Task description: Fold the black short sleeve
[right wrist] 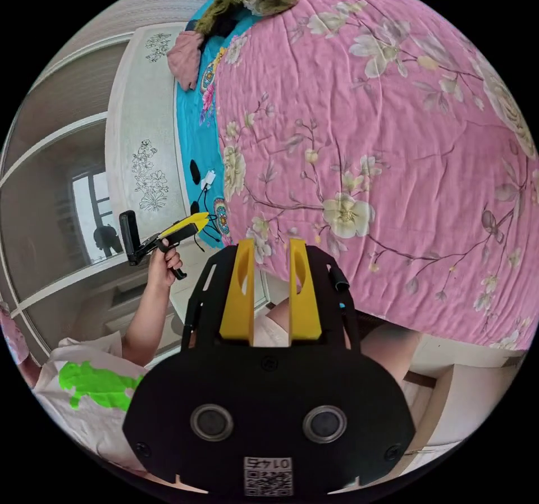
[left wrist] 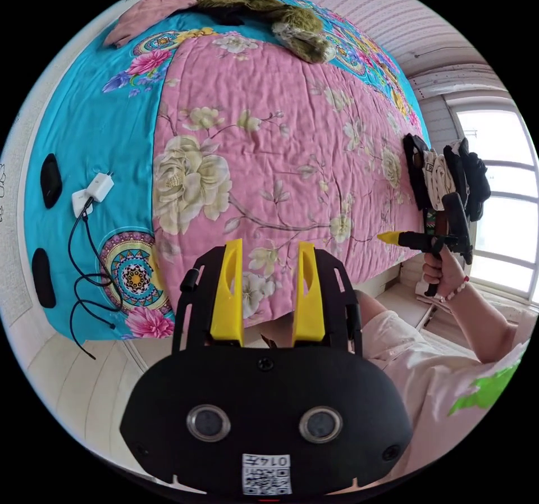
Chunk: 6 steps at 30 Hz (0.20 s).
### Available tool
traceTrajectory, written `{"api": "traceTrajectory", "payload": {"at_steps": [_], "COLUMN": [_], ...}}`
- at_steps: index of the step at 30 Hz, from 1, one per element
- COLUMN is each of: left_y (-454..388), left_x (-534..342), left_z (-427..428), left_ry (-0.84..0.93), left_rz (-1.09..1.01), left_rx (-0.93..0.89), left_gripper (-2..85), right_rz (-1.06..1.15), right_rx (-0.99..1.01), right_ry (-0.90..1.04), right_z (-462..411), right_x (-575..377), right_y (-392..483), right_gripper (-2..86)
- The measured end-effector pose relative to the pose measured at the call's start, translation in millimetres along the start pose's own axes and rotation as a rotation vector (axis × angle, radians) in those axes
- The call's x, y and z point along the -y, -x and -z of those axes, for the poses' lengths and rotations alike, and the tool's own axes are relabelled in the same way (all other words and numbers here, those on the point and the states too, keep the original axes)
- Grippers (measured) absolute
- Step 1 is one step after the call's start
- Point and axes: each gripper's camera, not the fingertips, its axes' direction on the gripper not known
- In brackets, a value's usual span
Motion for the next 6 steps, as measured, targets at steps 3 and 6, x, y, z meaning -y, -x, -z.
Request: {"api": "traceTrajectory", "payload": {"at_steps": [3,6], "left_y": [17,24], "left_x": [17,39], "left_z": [-25,-53], "left_ry": [0.011,0.013], "left_rz": [0.005,0.017], "left_rx": [0.002,-0.019], "left_gripper": [13.7,13.7], "right_rz": [-0.044,-0.046], "right_rx": [-0.114,-0.235], "right_ry": [0.048,0.051], "right_z": [-41,-70], "right_x": [39,83], "right_y": [-10,-18], "right_gripper": [9.4,9.5]}}
